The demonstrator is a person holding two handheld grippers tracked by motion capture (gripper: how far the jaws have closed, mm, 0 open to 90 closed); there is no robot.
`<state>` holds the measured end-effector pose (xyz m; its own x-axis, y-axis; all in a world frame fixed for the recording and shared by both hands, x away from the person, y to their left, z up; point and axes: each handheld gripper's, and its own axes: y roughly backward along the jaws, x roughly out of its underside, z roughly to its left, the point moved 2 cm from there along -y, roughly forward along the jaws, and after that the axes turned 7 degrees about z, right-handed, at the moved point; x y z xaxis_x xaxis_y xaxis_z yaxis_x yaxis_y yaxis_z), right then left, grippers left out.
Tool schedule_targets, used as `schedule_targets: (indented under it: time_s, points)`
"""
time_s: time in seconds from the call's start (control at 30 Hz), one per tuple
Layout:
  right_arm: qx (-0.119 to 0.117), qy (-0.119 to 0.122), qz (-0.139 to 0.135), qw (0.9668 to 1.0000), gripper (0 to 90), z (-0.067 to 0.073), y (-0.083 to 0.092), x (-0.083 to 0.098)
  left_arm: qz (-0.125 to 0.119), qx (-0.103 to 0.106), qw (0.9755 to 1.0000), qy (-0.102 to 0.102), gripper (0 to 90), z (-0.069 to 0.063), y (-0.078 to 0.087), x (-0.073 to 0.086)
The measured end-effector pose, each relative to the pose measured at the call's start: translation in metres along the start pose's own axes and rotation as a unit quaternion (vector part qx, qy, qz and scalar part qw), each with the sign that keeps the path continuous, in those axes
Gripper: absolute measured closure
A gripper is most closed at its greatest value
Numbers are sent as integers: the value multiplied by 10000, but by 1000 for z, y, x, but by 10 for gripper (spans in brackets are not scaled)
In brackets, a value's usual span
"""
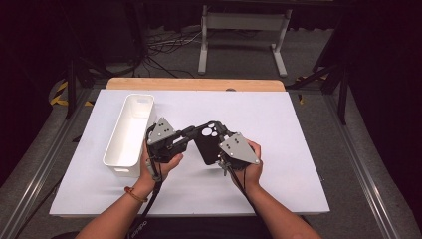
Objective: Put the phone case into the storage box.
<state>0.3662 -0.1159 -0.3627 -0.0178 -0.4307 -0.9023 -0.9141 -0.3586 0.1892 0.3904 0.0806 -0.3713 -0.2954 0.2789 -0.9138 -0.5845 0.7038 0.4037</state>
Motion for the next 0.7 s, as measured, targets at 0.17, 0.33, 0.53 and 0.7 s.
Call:
schedule_targets:
  time_s: [0.17,0.33,0.53,0.7]
  points:
    - [-102,21,-50,9999,890,4,4,-3,54,-84,9996,-259,800,4,4,0]
    - [-284,-24,-62,9996,900,4,5,-3,139,-362,9978,-536,802,2,7,-1]
    - [-471,146,-124,9987,900,12,8,-7,99,-346,9974,-622,805,5,11,-2]
    - [-561,82,-97,9983,889,7,9,-6,16,-337,9975,-624,805,11,19,-4]
